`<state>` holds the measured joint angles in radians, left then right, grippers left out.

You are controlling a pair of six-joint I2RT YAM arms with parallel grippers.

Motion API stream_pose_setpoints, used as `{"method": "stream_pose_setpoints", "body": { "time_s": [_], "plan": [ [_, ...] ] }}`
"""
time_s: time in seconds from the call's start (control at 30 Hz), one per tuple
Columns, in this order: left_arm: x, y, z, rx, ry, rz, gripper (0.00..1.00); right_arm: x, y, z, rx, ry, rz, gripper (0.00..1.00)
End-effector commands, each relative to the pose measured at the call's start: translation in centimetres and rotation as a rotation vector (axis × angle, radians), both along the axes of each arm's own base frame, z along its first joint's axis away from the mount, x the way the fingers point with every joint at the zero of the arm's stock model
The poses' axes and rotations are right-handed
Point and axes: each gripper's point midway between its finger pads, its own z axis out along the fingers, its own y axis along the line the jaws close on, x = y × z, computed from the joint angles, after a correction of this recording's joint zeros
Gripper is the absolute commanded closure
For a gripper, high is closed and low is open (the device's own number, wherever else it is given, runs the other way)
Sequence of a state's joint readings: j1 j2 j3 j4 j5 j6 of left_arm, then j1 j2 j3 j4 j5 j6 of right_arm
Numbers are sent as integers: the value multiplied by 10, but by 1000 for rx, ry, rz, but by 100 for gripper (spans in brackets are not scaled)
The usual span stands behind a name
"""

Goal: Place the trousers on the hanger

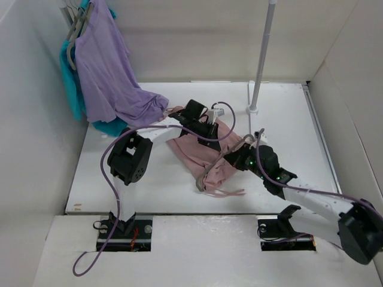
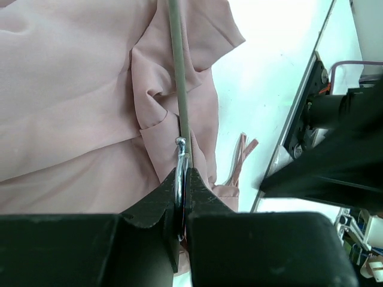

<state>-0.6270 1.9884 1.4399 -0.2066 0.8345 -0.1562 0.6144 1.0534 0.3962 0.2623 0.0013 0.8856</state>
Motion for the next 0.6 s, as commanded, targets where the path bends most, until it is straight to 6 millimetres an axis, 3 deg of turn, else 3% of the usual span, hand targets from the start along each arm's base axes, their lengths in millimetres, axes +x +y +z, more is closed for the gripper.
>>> {"method": "stream_pose_setpoints", "body": {
  "time_s": [0.0,0.13,0.3,0.4,0.47,0.53,0.57],
  "plan": [
    [-4,7,1,60,-3,28,100,-3,-11,17,-41,-54,-41,98],
    [-2,7,0,68,-10,37,100,-4,-3,16,-45,-35,-24,98],
    [1,5,2,67,-12,37,100,-10,21,-4,-39,27,51,98],
    [2,5,4,67,-12,37,100,-14,34,-22,-34,66,83,100],
    [2,5,4,67,-12,37,100,-15,33,-44,-39,116,69,100],
    [2,5,8,61,-27,32,100,-9,39,-46,-6,97,64,100],
    [1,4,9,54,-22,25,100,-8,41,-60,-15,121,59,100]
  ]
}}
